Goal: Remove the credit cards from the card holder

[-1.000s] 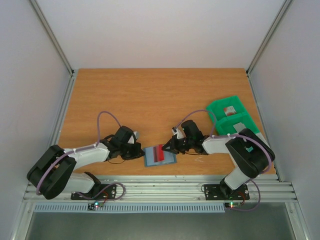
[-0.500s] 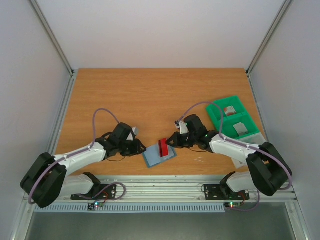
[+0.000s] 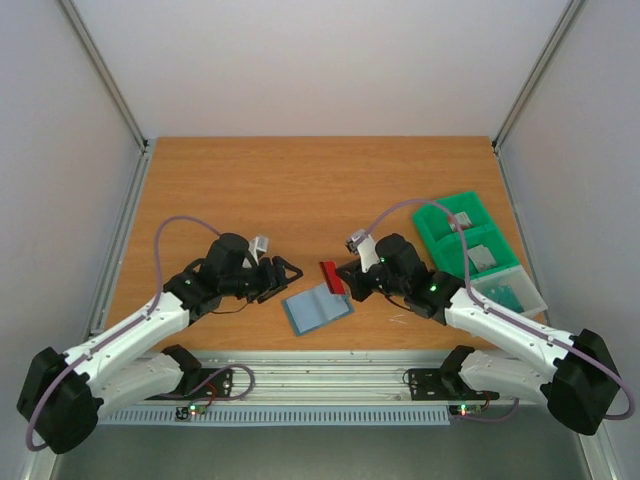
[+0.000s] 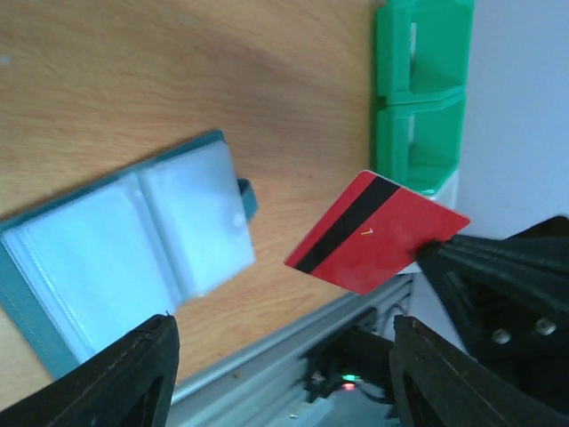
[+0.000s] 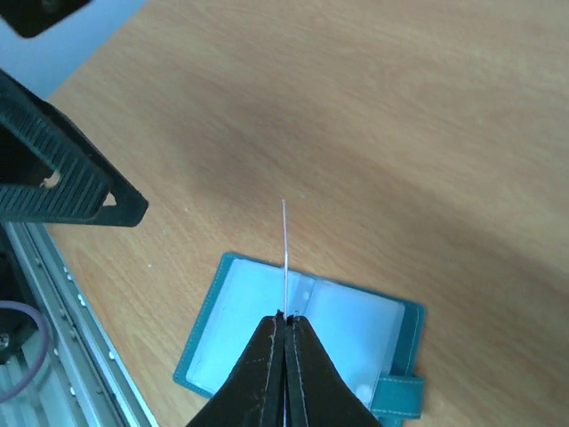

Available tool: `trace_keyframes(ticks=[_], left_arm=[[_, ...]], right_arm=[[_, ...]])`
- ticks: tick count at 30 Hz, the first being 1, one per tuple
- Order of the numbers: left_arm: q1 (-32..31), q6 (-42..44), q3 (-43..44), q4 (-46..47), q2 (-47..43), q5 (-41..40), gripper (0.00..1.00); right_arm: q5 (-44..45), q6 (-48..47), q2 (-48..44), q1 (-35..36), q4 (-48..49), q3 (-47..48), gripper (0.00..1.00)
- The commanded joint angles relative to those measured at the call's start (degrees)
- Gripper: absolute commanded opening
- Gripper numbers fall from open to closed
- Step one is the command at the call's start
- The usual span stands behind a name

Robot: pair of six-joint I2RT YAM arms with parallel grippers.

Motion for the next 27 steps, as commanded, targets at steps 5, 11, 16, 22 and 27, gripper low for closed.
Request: trace_keyframes(ticks=[5, 11, 16, 22, 27], left_arm=[[0.2, -22.5, -6.0, 14.5, -7.1, 2.9, 0.69], [0.2, -31.1, -10.7, 24.7, -8.0, 4.2, 0.68], [0.1, -32.8, -11.0, 26.9, -7.3, 5.2, 0.68], [0.2, -33.4, -11.5, 27.8, -6.9, 5.4, 0.67], [0.2, -35.0, -12.4, 30.3, -6.2, 6.1, 0.58]], right_arm=[[10.0, -15.5, -3.4, 8.9, 6.5, -0.7, 0.01], [15.9, -21.5, -1.7, 14.7, 7.5, 0.2, 0.01], [17.4, -24.2, 0.1, 17.3, 7.5, 1.1, 0.01], [21.2, -26.1, 1.6, 20.6, 8.0, 1.7, 0.01], [22.7, -26.8, 2.2, 21.9, 8.5, 2.2, 0.01]])
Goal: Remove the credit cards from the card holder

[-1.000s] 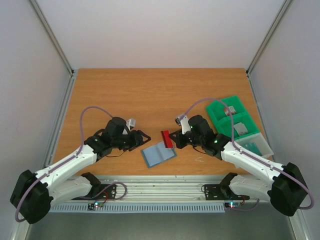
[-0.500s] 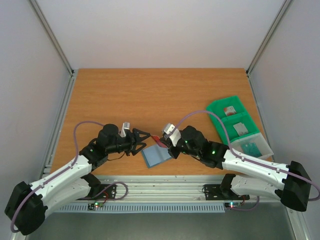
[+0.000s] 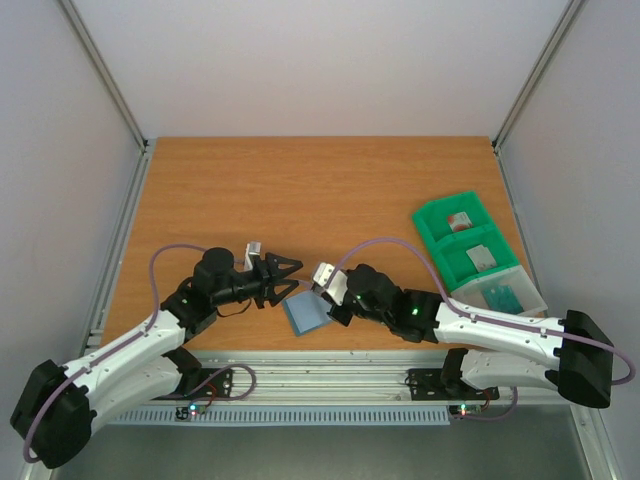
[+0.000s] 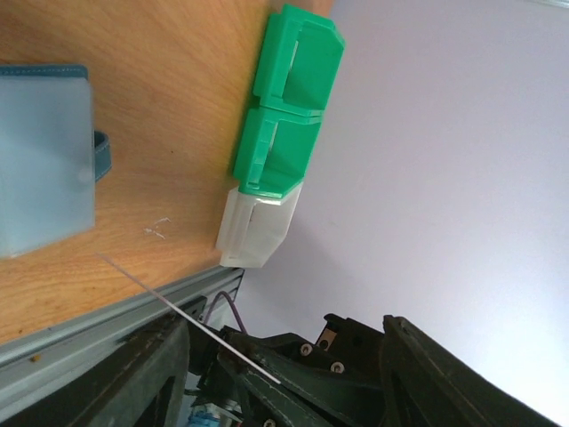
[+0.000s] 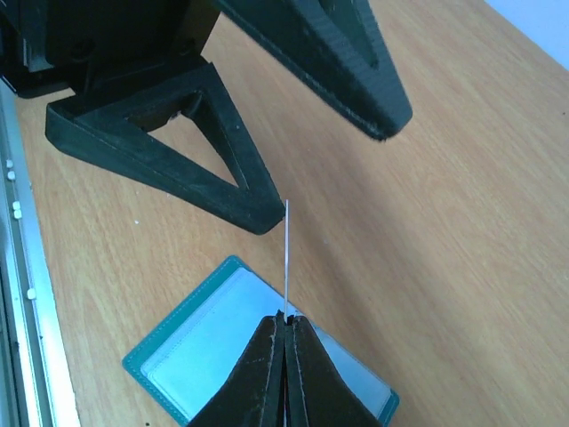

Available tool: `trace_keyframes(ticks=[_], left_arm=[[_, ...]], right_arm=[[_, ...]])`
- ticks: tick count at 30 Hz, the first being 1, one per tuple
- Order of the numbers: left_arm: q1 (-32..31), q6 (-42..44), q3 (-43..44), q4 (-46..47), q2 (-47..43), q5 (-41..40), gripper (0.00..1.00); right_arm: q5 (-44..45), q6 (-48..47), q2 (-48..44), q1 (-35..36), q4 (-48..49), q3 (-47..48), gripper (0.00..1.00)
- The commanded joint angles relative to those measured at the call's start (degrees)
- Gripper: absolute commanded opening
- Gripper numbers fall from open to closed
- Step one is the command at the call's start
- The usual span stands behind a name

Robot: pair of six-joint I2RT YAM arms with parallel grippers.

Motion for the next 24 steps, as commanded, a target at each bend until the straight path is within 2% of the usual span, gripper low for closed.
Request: trace_keyframes(ticks=[1, 8, 13, 16, 19, 24], left_arm=[[0.2, -1.7, -1.0, 5.1, 0.8, 1.3, 0.57], [0.2, -1.7, -0.7, 5.2, 1.5, 2.2, 0.44], [0.2, -1.7, -0.8, 5.5, 1.8, 2.5, 0.26], [0.2, -1.5, -1.0, 6.3, 2.0, 2.7, 0.12], [0.2, -0.4, -1.3, 7.5, 2.3, 2.7, 0.01], [0.2, 2.8, -0.9, 7.8, 3.2, 2.7, 0.01]], right_arm=[[3.4, -2.4, 0.8, 1.6, 2.6, 2.5, 0.01], [5.5, -4.0, 1.3, 3.0, 4.2, 2.6, 0.01], [6.2, -4.7, 1.7, 3.7, 4.6, 2.8, 0.01], [7.2, -5.0, 2.1, 4.0, 4.0, 3.0, 0.01], [7.8, -3.9, 1.9, 4.0, 2.2, 3.3, 0.07], [8.3, 1.3, 1.1, 4.0, -4.7, 6.9, 0.22]])
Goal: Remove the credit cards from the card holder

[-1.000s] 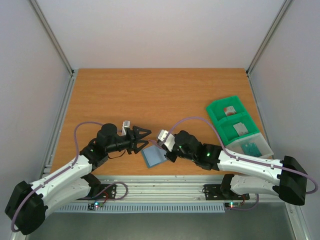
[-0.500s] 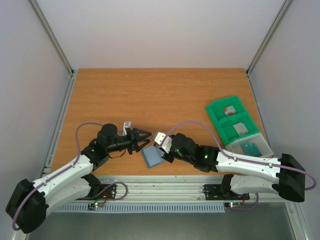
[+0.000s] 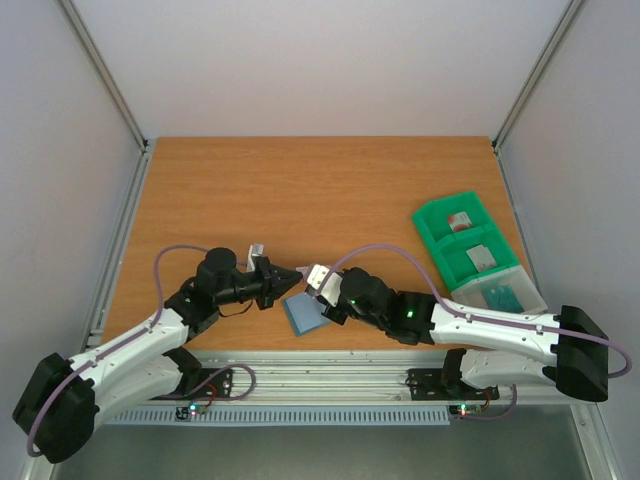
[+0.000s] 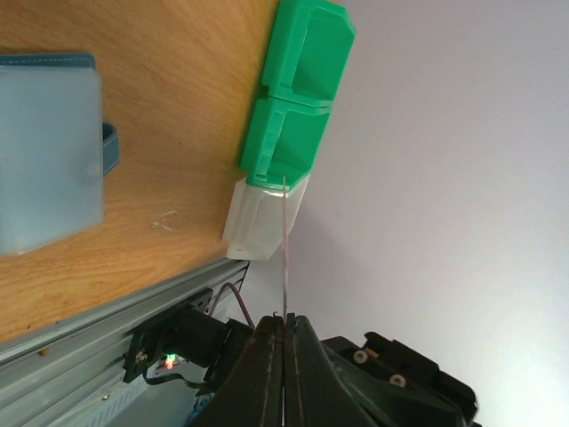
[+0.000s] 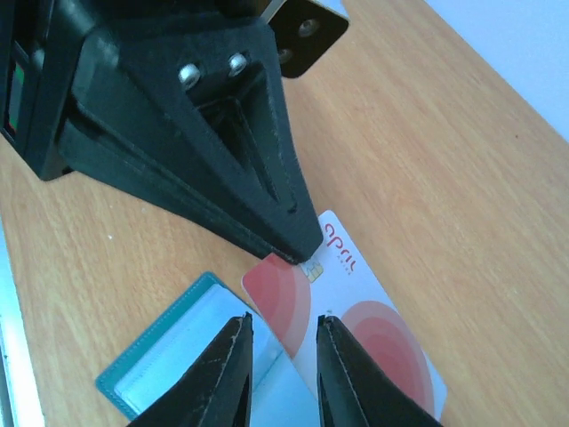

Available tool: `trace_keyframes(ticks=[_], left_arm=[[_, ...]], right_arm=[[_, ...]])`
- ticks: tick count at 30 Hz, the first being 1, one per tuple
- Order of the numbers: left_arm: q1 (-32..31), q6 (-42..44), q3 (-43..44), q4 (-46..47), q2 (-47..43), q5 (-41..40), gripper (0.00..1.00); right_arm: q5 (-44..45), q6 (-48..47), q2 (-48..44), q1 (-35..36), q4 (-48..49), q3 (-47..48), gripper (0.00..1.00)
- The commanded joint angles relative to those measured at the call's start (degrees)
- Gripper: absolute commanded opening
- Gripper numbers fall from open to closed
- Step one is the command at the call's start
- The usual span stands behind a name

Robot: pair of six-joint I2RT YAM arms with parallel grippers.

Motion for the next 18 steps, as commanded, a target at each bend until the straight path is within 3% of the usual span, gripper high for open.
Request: trace_keyframes(ticks=[1, 6, 11, 14, 18], left_arm=[[0.2, 4.4, 0.5, 4.7, 0.9, 1.0, 0.0], [0.1, 11.9, 2.1, 4.1, 1.6, 1.7, 0.01], [0.1, 22.3, 4.5, 1.6, 0.9, 2.8, 0.01], [0.1, 28.1, 5.7, -1.1, 0.7, 2.9, 0.0], [0.1, 32.7, 5.6, -1.7, 0.9, 4.5, 0.01]], right_arm=[[0.5, 5.0, -1.2, 0.7, -5.9, 4.9, 0.25], [-1.9, 11.2, -3.9, 0.2, -11.7, 8.1, 0.35], [-6.3, 20.7, -4.5, -3.9, -21.9, 14.8, 0.37], [-12.2, 25.9, -4.4, -9.0, -26.6, 18.1, 0.37], [-27.2, 34.2, -3.8, -18.4, -28.9, 19.2, 0.36]])
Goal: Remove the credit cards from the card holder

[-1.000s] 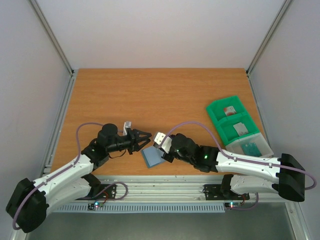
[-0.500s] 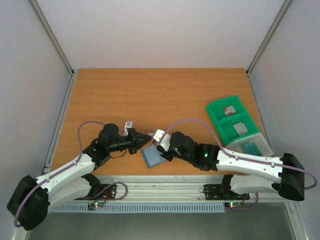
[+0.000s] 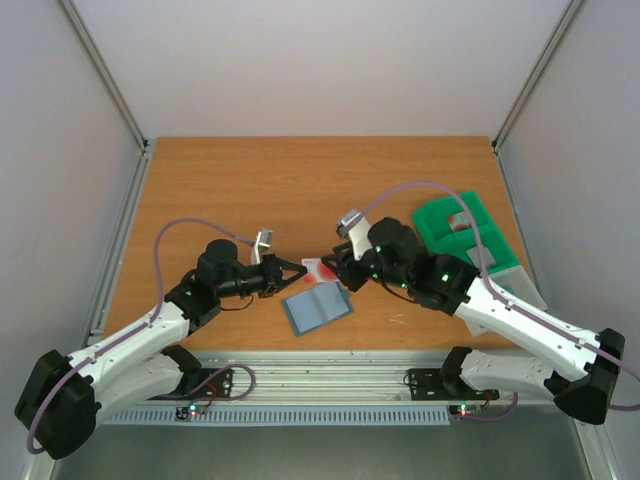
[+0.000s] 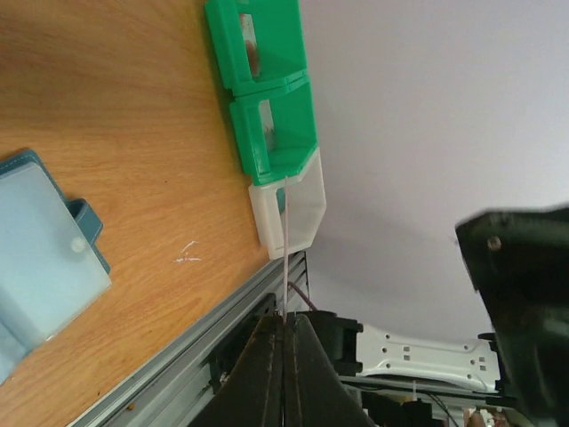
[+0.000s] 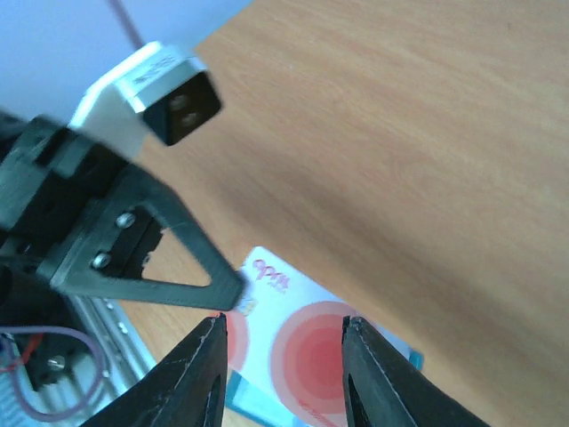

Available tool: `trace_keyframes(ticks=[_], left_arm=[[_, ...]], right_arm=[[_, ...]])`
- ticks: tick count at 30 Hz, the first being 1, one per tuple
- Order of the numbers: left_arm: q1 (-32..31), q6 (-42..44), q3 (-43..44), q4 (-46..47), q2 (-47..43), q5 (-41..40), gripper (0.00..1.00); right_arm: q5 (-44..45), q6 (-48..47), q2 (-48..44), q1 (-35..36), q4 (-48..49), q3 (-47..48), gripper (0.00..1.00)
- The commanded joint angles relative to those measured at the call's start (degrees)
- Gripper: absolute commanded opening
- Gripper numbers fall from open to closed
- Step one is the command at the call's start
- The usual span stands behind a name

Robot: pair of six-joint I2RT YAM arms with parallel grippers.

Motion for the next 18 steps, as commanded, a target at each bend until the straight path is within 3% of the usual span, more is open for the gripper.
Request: trace_keyframes(ticks=[1, 9, 14, 18], left_arm=[[0.2, 8.9, 1.0, 0.2, -0.5, 3.0, 0.01], [0.1, 9.4, 1.4, 1.2, -1.3, 5.2, 0.0], [0.1, 7.4, 0.9, 2.6, -2.2, 4.5, 0.0], [0.1, 5.9, 0.9, 3.4, -2.8, 4.0, 0.0]], right_arm=[[-17.5, 13.3, -0.1, -9.1, -6.4, 1.1, 0.36], [-33.6, 24.1, 0.6, -17.5, -1.4, -3.1, 0.35], [-39.7, 31.0, -1.1, -22.7, 6.2, -9.5, 0.34], [-40.7, 31.6, -0.8, -23.4, 6.4, -10.8, 0.35]])
